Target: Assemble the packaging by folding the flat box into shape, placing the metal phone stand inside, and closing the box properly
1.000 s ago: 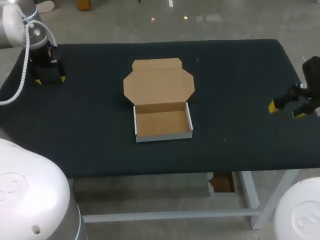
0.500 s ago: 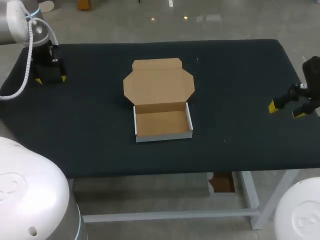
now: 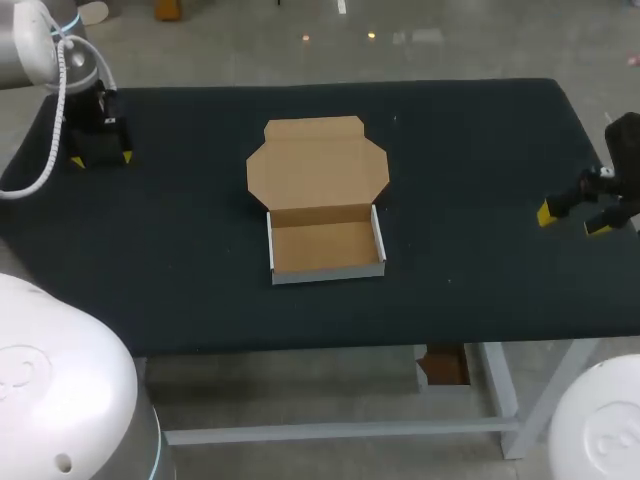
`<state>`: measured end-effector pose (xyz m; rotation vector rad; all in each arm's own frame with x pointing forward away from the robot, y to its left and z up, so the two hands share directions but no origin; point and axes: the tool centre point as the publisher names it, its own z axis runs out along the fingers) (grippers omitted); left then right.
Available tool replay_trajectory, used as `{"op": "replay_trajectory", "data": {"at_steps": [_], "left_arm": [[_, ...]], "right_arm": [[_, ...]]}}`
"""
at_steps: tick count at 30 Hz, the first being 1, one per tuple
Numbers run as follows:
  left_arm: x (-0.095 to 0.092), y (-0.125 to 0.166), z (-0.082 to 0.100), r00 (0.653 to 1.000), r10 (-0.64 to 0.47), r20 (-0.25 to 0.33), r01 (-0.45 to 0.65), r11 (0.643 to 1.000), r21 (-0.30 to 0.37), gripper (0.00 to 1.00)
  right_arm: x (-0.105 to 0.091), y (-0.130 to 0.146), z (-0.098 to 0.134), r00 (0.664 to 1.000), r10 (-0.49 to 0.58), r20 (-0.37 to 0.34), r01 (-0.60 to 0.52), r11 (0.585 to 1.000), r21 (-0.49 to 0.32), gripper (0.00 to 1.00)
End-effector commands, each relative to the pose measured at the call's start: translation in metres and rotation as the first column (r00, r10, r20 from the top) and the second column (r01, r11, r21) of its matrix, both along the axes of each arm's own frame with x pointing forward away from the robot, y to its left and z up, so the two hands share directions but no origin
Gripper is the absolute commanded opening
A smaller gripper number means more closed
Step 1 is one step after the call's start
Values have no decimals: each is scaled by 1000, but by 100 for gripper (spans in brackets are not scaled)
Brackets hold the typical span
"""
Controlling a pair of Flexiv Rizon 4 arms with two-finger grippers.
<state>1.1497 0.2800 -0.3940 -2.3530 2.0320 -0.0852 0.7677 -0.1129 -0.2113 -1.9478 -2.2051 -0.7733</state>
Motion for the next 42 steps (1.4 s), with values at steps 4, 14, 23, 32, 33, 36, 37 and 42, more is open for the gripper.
{"op": "replay_trajectory", "data": {"at_steps": [4, 14, 23, 32, 33, 36, 37, 42], "left_arm": [[3, 0, -1, 1000, 0, -9, 0, 1000, 1, 100], [3, 0, -1, 1000, 0, -9, 0, 1000, 1, 100], [3, 0, -1, 1000, 0, -9, 0, 1000, 1, 100], [3, 0, -1, 1000, 0, -9, 0, 1000, 1, 100], [3, 0, -1, 1000, 0, -9, 0, 1000, 1, 100], [4, 1, -1, 1000, -3, -9, 3, 1000, -7, 100], [4, 2, -1, 1000, -4, -8, 4, 1000, -6, 100], [8, 5, 0, 1000, -18, 0, 18, 1000, -8, 100]], "right_arm": [[-1, -1, 2, 1000, 2, -3, -2, 1000, 1, 100], [-1, -1, 2, 1000, 2, -3, -2, 1000, 1, 100], [-1, -1, 2, 1000, 2, -3, -2, 1000, 1, 100], [-1, -1, 2, 1000, 2, -3, -2, 1000, 1, 100], [-1, -1, 2, 1000, 2, -3, -2, 1000, 1, 100], [-1, -1, 2, 1000, 2, -3, -2, 1000, 1, 100], [-1, -1, 2, 1000, 2, -3, -2, 1000, 1, 100], [-1, -1, 2, 1000, 2, -3, -2, 1000, 1, 100]]}}
